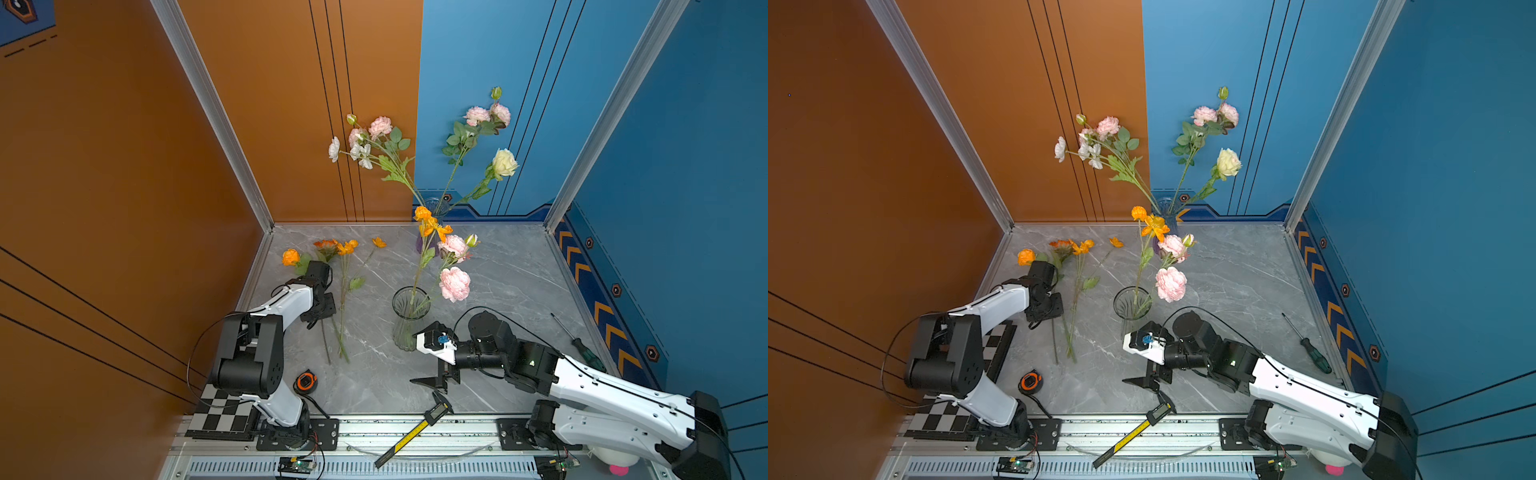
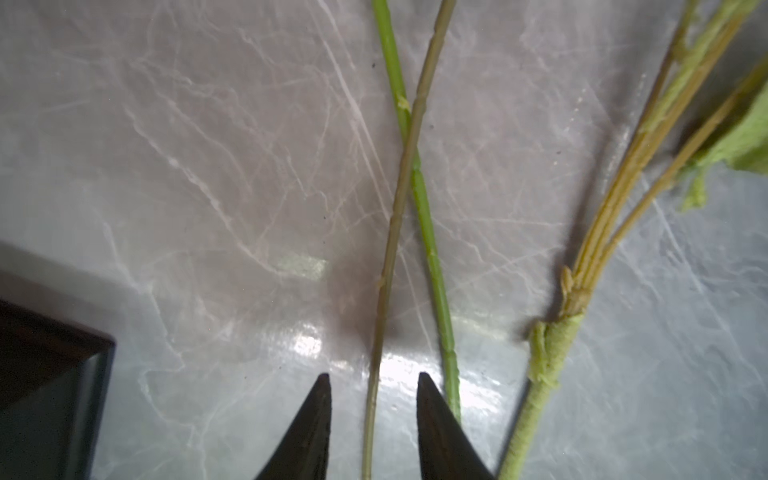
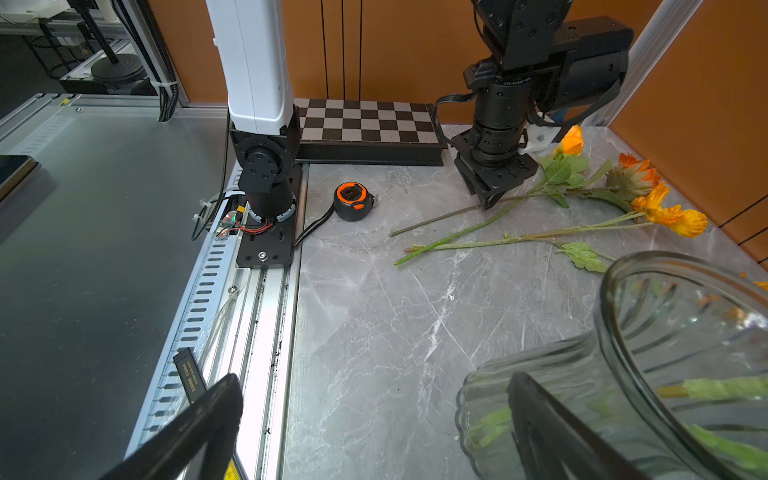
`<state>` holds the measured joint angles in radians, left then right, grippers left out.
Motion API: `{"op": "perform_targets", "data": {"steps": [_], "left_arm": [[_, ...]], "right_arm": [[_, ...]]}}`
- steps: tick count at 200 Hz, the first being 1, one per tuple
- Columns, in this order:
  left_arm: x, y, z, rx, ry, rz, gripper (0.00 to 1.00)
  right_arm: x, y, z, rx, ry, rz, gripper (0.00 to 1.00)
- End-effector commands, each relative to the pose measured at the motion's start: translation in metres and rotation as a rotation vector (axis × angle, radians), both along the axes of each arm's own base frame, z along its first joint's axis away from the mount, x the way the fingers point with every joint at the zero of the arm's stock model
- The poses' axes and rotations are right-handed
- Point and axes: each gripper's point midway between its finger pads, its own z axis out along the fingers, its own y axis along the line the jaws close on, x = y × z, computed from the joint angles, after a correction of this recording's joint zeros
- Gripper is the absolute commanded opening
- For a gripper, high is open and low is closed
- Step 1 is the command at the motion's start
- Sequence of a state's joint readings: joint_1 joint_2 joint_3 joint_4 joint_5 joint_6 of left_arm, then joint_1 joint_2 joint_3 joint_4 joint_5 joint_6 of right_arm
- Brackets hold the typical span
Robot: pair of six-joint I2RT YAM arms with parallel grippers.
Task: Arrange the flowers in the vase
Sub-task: 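Move the open left gripper back to the orange flowers on the table, then close the left gripper on the orange gerbera stem and lift it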
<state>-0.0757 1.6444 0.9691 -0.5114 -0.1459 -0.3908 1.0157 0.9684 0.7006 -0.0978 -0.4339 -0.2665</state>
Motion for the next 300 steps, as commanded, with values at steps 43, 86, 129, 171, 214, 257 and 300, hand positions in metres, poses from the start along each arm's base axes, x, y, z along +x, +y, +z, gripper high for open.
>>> {"op": "perform_targets", "data": {"steps": [43,86,129,171,214,257,300], "left_arm": [[0.025,0.004,-0.004,-0.03,0.003,-0.015,0.27],[0.028,0.002,-0.016,-0.047,0.027,-0.016,0.23],[0.026,0.001,-0.017,-0.051,0.029,-0.03,0.1],[0.016,-0.002,-0.004,-0.072,-0.002,-0.049,0.0],[-0.001,-0.007,0.041,-0.104,-0.132,-0.06,0.0],[-0.015,-0.016,0.099,-0.124,-0.303,-0.067,0.0],[-0.025,-0.031,0.172,-0.13,-0.523,-0.108,0.0]], "right_arm": [[-0.002,0.002,0.007,0.001,-0.02,0.02,1.0],[-0.003,0.0,0.01,0.015,-0.024,0.021,1.0],[-0.003,0.0,0.011,0.02,-0.024,0.021,1.0],[0.0,-0.001,0.01,0.02,-0.027,0.007,1.0],[0.019,-0.006,0.011,0.005,-0.027,-0.119,1.0],[0.048,-0.033,0.03,0.029,0.001,-0.394,1.0],[0.054,-0.06,0.043,0.127,0.099,-0.564,1.0]]}}
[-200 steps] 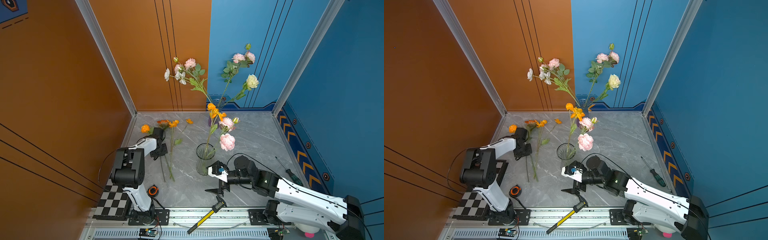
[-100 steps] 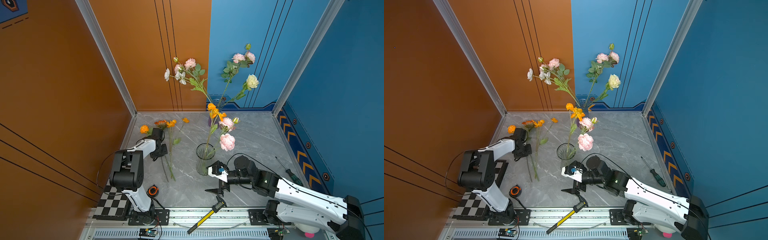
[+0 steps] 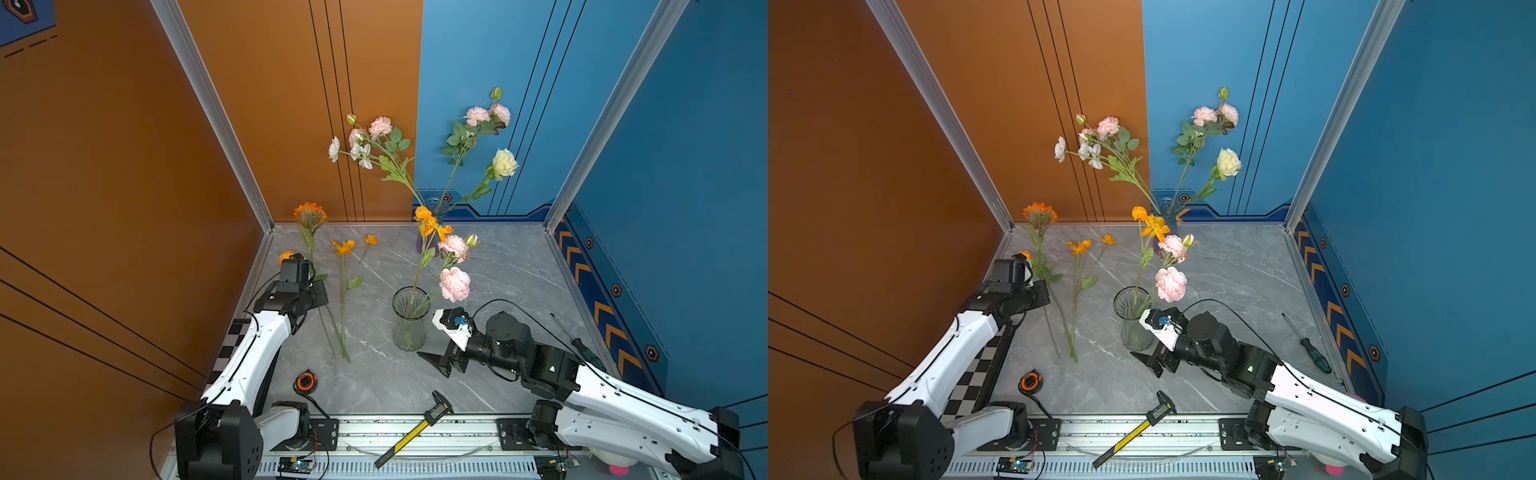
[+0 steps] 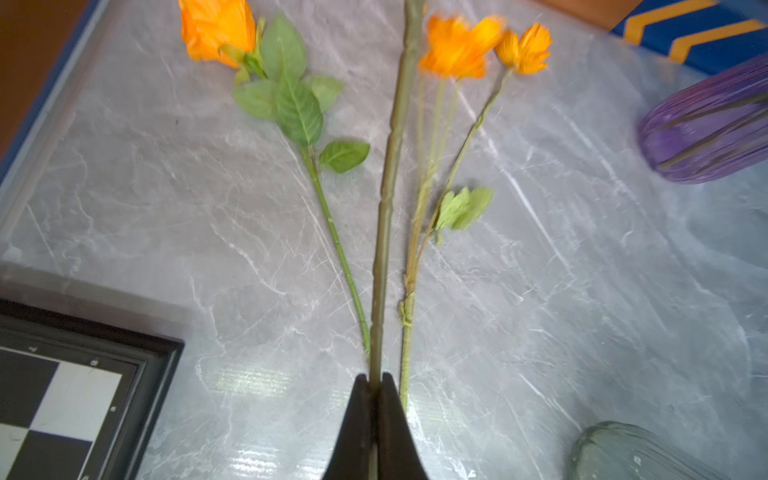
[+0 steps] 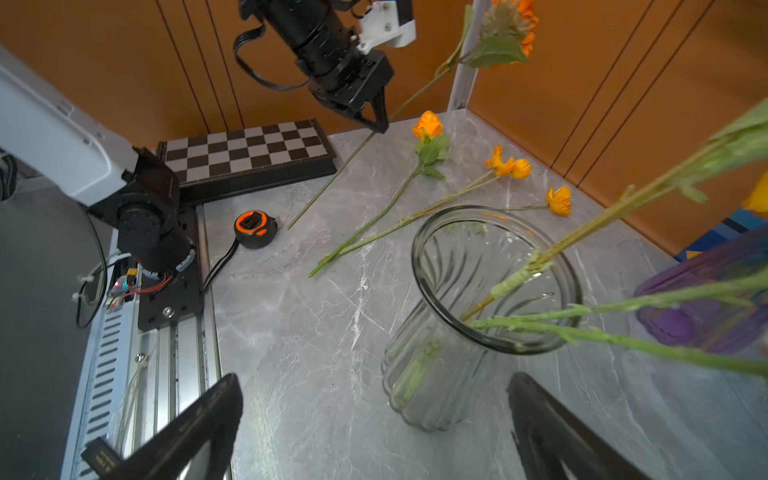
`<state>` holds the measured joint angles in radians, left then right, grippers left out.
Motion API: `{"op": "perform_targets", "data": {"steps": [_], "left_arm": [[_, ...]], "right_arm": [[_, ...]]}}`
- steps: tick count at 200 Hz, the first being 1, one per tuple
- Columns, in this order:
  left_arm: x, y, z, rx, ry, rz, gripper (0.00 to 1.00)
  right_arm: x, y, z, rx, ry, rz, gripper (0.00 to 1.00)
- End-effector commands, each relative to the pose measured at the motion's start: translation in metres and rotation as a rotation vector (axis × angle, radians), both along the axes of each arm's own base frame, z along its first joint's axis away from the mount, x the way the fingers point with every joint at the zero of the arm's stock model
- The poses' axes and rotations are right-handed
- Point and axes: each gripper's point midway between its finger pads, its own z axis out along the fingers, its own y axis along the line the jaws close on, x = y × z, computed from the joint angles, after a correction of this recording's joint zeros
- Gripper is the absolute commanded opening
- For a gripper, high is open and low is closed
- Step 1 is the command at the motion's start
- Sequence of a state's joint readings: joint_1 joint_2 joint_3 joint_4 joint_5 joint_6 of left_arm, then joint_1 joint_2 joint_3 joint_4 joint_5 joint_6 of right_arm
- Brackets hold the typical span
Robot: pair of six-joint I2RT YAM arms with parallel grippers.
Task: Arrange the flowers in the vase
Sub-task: 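Close the left gripper on the orange gerbera stem and lift it, then carry the orange gerbera upright over the clear vase with the left gripper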
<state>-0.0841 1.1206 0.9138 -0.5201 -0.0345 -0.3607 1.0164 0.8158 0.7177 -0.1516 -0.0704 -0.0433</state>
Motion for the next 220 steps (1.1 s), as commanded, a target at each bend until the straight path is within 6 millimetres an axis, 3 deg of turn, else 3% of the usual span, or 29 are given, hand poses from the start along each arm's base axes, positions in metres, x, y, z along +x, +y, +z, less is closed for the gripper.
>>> {"op": "perform_targets", "data": {"steps": [1,45,103,149,180,220], "left_arm": [[-0.01,-0.011,0.031,-0.011,-0.08,-0.017,0.0],[-0.026,-0.034,0.116,0.047,-0.347,-0.055,0.0],[-0.045,-0.116,0.212,-0.147,-0.761,-0.222,0.0],[-0.066,-0.17,0.263,-0.191,-1.009,-0.324,0.0],[-0.077,-0.198,0.277,-0.192,-1.135,-0.361,0.0],[-0.065,-0.22,0.259,-0.12,-1.127,-0.385,0.0]], "right_arm": [[0.009,-0.02,0.004,0.049,0.076,-0.147,1.0],[0.012,-0.048,-0.014,-0.07,0.107,-0.252,1.0],[0.021,-0.06,-0.006,-0.061,0.096,-0.34,1.0],[0.02,-0.06,-0.004,-0.054,0.1,-0.336,1.0],[0.019,-0.06,-0.001,-0.058,0.09,-0.332,1.0],[0.017,-0.059,0.003,-0.061,0.081,-0.311,1.0]]}}
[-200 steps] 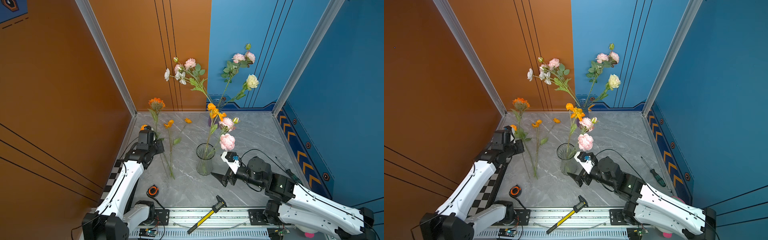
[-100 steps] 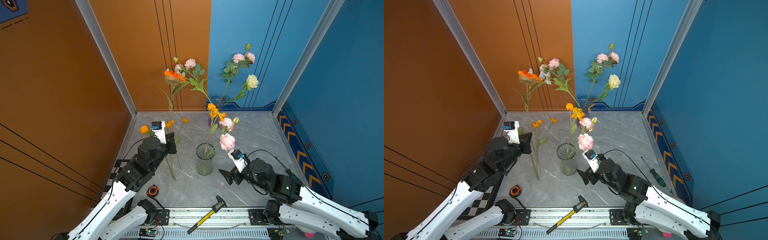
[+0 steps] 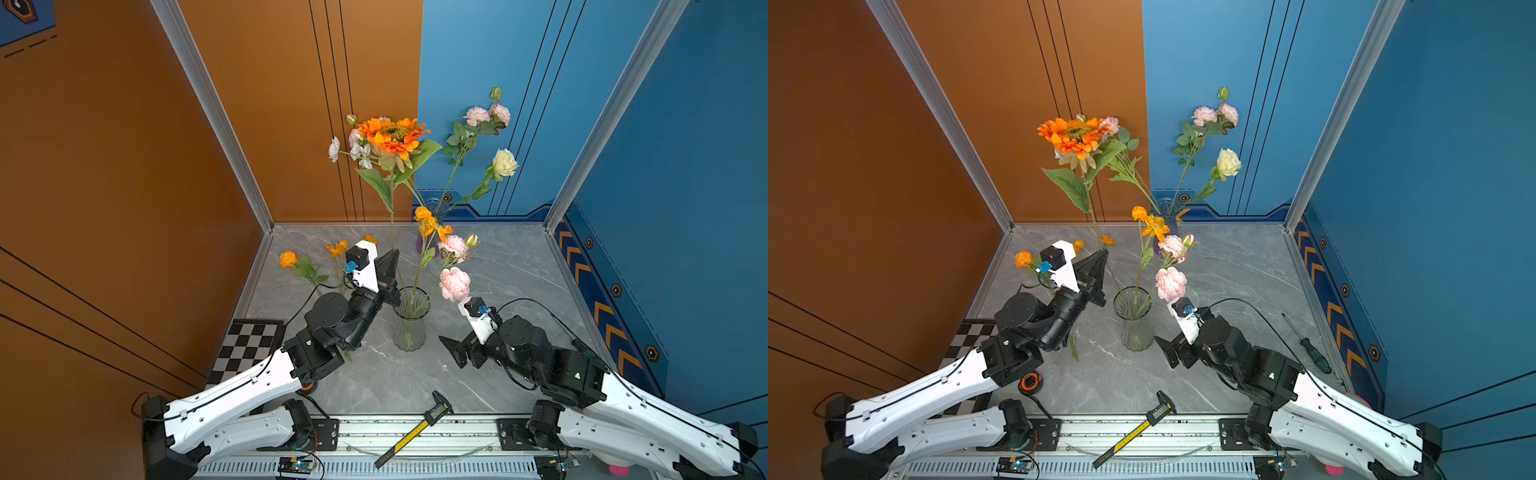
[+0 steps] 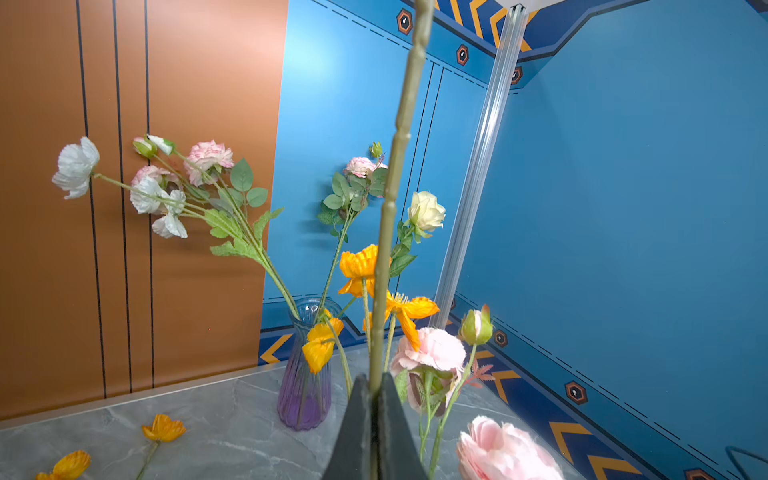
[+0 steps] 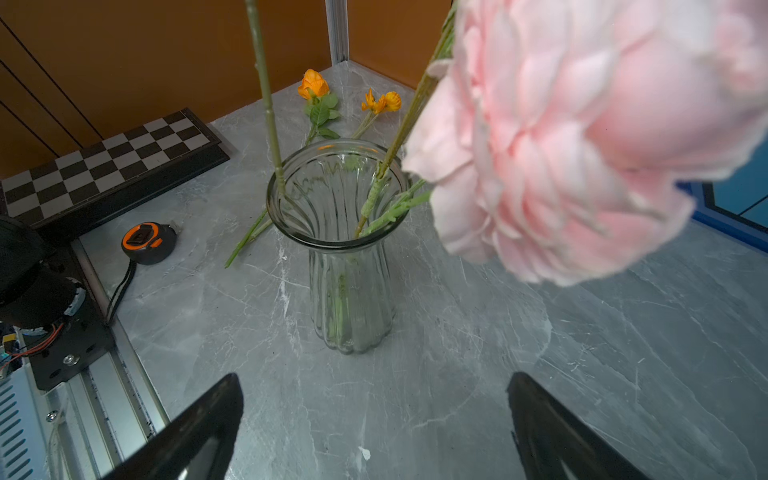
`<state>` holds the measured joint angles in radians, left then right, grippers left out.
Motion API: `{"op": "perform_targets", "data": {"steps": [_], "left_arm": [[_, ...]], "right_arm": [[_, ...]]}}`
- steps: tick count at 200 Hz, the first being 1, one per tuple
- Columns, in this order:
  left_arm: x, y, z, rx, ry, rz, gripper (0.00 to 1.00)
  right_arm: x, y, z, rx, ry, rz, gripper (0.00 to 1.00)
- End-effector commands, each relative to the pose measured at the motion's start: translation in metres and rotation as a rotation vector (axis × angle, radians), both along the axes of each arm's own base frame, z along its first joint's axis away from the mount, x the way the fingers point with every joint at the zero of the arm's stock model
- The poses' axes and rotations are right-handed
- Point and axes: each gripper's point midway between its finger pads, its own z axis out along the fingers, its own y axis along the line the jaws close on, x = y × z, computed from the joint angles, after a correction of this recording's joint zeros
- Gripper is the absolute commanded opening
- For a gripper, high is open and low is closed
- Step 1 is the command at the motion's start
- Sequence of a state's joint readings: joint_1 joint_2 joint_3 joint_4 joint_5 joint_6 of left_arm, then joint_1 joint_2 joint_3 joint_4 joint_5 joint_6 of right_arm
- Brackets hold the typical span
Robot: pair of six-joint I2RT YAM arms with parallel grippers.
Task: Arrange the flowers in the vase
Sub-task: 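Carry the orange gerbera upright over the clear vase with the left gripper, then lower the gerbera stem into the clear vase and open the left gripper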
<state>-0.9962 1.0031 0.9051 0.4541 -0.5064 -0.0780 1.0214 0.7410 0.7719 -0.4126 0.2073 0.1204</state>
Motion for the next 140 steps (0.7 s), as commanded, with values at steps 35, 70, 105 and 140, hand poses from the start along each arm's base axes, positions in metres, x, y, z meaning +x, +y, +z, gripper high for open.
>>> {"op": "perform_targets", "data": {"steps": [35,70,105,140], "left_arm": [[0.006,-0.009,-0.015,0.009,-0.116,0.043,0.0],[0.01,-0.013,-0.045,0.025,-0.121,0.055,0.0],[0.011,-0.014,-0.068,0.018,-0.098,0.058,0.0],[0.008,-0.017,-0.097,0.037,-0.041,0.077,0.0]], "right_arm": [[-0.004,-0.006,0.017,0.018,-0.033,0.008,1.0],[-0.002,-0.007,0.017,0.012,-0.038,0.005,1.0],[-0.002,-0.006,0.017,0.012,-0.034,0.004,1.0],[-0.001,-0.007,0.01,0.001,-0.031,-0.002,1.0]]}}
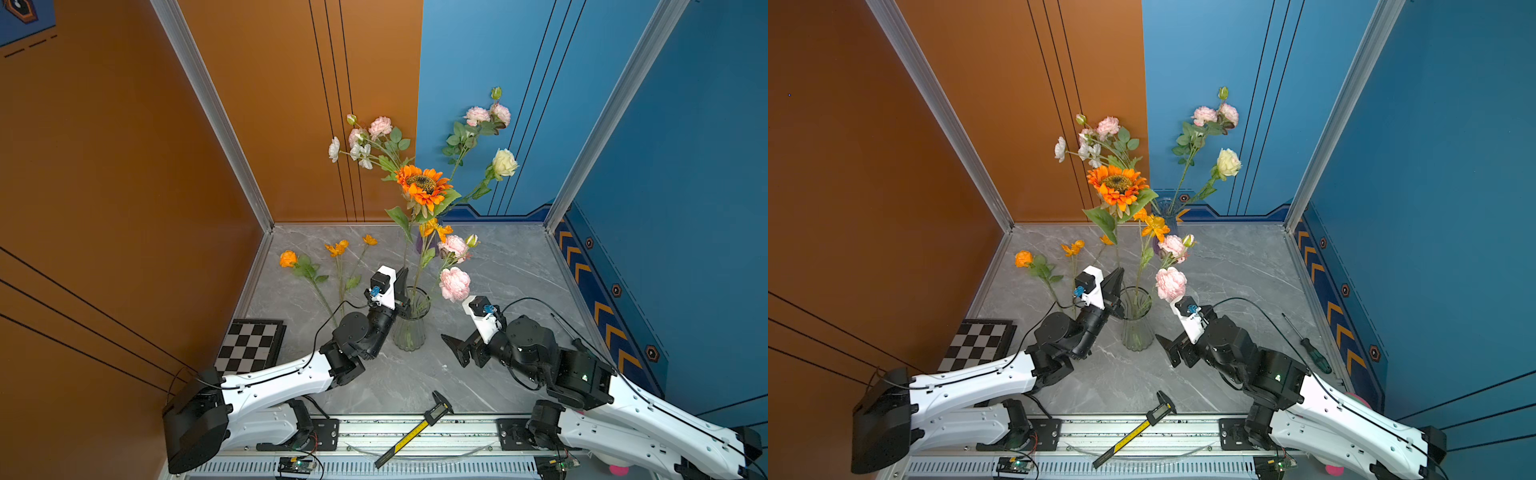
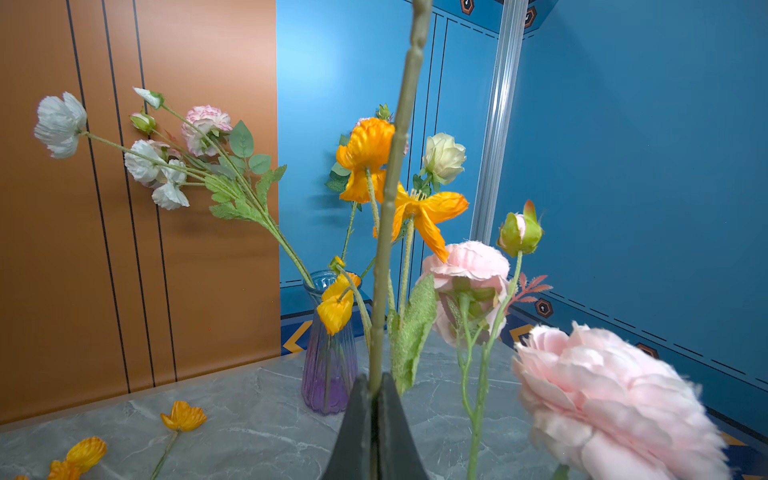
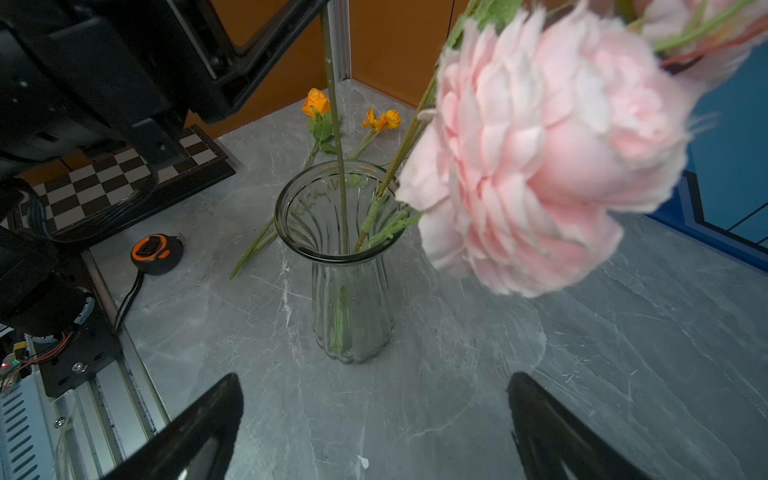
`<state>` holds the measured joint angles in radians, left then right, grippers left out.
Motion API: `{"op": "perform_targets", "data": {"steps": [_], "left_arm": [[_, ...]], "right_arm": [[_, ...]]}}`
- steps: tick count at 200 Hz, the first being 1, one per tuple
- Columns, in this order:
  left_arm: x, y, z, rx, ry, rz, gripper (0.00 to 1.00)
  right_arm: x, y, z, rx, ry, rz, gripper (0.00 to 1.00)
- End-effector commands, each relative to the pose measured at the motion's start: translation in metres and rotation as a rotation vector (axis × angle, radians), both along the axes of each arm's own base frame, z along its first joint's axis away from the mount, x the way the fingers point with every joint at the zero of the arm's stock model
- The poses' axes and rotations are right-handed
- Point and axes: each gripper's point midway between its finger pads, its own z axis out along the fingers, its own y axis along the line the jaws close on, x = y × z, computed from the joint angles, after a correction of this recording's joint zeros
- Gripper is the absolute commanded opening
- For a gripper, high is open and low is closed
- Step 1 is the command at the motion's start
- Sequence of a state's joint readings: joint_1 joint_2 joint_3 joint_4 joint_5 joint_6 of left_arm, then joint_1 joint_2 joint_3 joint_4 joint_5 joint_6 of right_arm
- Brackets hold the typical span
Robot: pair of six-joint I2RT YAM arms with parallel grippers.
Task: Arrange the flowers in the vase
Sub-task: 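Lower the gerbera stem into the clear vase and open the left gripper, then draw the left gripper back to the remaining flowers on the table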
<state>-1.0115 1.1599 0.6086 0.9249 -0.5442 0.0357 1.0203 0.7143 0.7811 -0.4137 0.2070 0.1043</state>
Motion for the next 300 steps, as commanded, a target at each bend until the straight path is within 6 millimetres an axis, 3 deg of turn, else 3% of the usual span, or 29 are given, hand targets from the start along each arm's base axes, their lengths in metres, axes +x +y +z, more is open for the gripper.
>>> {"op": "perform_targets", "data": {"steps": [1,56,132,200,218,260,285,300], "left_arm": [[-0.005,0.004,-0.008,-0.043,0.009,0.029,0.0],[-0.011,0.004,-0.038,-0.037,0.059,0.053,0.03],[-0.019,0.009,-0.051,-0.042,0.09,0.074,0.14],[-0.026,0.014,-0.046,-0.037,0.078,0.091,0.18],[-0.029,0.02,-0.041,-0.043,0.065,0.095,0.21],[-0.033,0.05,-0.028,-0.028,0.059,0.163,0.44],[-0.025,0.065,-0.04,0.057,0.169,0.185,0.52],[-0.014,0.088,-0.053,0.075,0.279,0.244,0.55]], "right_arm": [[0.001,-0.004,-0.001,-0.018,-0.002,-0.008,1.0],[0.002,0.001,-0.002,-0.017,0.001,0.008,1.0],[0.001,0.0,-0.003,-0.006,0.001,0.007,1.0],[0.001,0.002,-0.005,-0.007,0.004,0.011,1.0],[0.001,0.002,-0.005,-0.008,0.004,0.011,1.0],[0.0,0.003,-0.007,-0.006,0.006,0.019,1.0],[-0.003,0.007,-0.01,-0.008,0.011,0.044,1.0],[-0.004,0.008,-0.01,-0.006,0.009,0.05,1.0]]}}
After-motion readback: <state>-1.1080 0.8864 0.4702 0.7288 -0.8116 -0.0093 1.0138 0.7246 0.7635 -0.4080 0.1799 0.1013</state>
